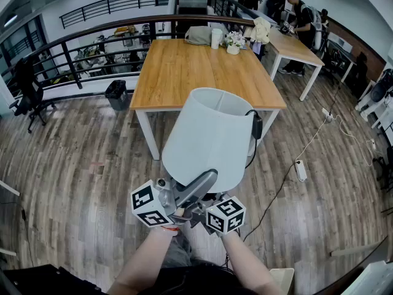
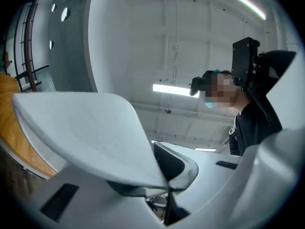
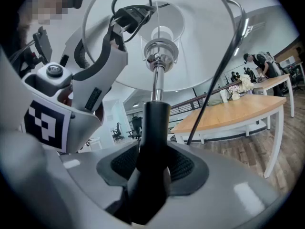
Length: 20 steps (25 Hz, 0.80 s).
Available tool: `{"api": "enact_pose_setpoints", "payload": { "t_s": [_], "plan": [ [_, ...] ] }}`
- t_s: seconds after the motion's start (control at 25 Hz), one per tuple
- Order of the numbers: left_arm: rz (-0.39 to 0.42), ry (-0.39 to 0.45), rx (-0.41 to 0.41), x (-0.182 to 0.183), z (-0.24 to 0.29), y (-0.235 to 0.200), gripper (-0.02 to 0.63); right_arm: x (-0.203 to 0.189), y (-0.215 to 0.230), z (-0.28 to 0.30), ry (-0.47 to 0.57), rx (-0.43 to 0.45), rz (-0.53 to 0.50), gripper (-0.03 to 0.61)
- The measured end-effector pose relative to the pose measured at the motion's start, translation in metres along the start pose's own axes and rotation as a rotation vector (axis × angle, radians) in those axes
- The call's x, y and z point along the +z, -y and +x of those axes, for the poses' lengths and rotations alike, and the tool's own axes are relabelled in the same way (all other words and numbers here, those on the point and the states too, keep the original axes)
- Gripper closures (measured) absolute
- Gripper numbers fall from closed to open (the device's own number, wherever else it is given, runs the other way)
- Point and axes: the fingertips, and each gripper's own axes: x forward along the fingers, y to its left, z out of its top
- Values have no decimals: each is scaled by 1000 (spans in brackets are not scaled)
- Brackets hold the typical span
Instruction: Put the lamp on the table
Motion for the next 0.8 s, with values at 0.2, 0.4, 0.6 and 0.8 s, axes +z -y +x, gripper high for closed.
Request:
{"api": "enact_pose_setpoints", "payload": {
  "t_s": [0.2, 0.4, 0.6, 0.8],
  "plan": [
    [-3, -9, -2, 23, 5, -51, 566, 20, 28, 45, 10, -6, 6, 394],
    [-33, 8, -2, 53, 3, -106, 568, 39, 55, 94, 4, -27, 2, 394],
    [-55, 13, -17, 79, -4, -155, 568, 53, 77, 140, 17, -46, 3, 394],
    [-66, 8, -39, 97, -7, -194, 568, 65, 98, 177, 26, -52, -6, 393]
  ]
}}
